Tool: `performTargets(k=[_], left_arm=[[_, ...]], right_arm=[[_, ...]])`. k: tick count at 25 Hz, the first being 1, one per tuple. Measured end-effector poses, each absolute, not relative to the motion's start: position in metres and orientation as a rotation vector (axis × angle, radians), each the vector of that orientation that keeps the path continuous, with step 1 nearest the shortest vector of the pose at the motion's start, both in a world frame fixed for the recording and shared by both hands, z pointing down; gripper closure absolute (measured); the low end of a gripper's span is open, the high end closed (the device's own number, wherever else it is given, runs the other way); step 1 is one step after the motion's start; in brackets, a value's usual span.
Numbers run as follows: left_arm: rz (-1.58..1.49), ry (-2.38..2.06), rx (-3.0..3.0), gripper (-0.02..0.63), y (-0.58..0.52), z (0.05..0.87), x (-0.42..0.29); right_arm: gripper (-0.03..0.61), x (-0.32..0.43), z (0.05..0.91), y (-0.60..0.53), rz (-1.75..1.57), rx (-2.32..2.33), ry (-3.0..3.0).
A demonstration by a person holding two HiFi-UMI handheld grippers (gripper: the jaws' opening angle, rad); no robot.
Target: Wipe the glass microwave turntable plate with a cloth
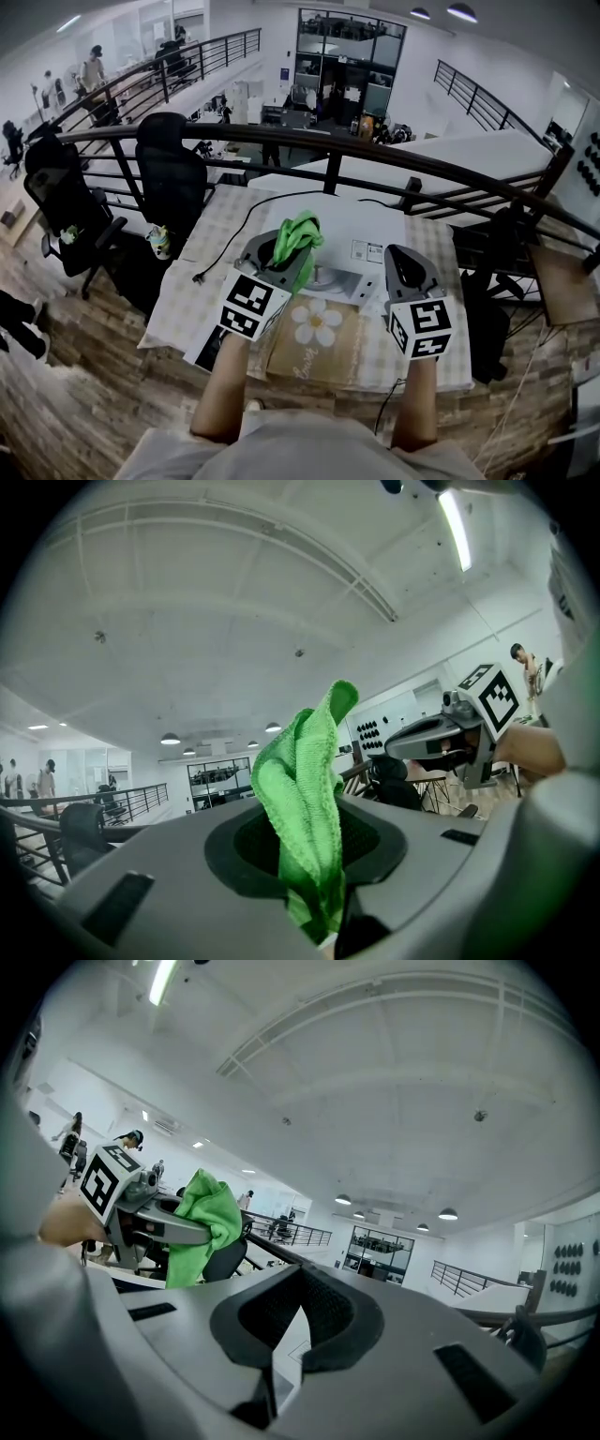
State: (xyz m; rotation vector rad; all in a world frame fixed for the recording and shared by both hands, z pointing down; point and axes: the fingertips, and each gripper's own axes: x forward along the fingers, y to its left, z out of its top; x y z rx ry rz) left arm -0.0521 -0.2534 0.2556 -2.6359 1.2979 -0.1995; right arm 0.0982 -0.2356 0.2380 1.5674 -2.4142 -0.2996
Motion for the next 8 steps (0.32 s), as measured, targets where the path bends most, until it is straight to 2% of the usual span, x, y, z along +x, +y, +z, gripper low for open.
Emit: performTargets(k=[8], left_arm=[[-0.221,1.27,-2.626,0.494,-0.2555,0.2574,-0.0461]], right_arm=[[0.566,0.1027,0.2391,-0.2372,-0.305,1.594,-2.407]])
